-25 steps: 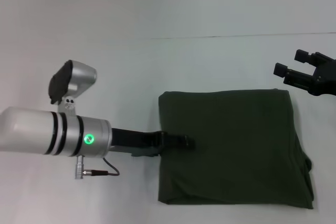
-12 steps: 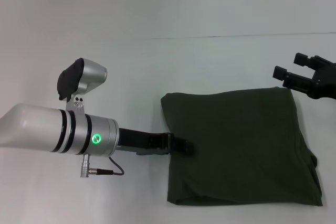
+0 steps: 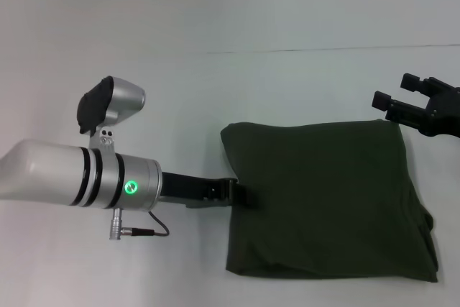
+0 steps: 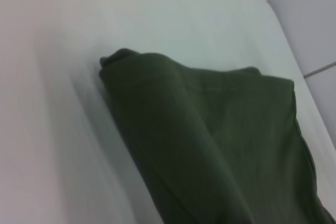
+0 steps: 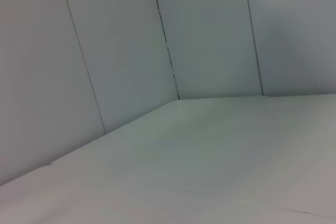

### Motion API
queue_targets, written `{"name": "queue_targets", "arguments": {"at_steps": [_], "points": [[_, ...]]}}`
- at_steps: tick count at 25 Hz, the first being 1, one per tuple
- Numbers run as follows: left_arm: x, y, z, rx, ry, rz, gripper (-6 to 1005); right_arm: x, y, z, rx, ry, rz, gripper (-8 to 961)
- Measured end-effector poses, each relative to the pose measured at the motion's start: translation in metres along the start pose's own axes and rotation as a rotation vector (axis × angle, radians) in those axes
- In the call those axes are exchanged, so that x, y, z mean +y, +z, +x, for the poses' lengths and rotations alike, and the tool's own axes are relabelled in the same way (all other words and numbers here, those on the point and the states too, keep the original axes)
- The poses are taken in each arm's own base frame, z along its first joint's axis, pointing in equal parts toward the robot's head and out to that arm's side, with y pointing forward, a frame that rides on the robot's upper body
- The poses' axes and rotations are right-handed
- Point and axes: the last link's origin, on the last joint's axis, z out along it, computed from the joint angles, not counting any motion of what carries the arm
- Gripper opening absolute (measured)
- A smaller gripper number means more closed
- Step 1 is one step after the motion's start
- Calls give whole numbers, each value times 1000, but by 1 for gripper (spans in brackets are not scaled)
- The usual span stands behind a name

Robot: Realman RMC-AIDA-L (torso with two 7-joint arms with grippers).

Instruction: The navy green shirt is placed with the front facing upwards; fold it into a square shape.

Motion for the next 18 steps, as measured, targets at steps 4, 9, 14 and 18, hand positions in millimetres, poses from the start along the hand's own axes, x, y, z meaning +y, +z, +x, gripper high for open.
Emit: {"name": "queue_targets", "arguments": {"at_steps": [4, 9, 14, 18], "points": [[-4, -8, 3, 32, 16, 15, 129, 1, 1, 1, -3, 7, -2, 883], [-17, -28, 3, 87, 17, 53, 129, 1, 1, 1, -18, 17, 6, 884], [-33, -52, 2, 151, 11, 84, 130, 0, 1, 0, -40, 36, 17, 884], [-49, -74, -5, 185, -19, 108, 128, 0, 3, 1, -56, 57, 25, 885]]}}
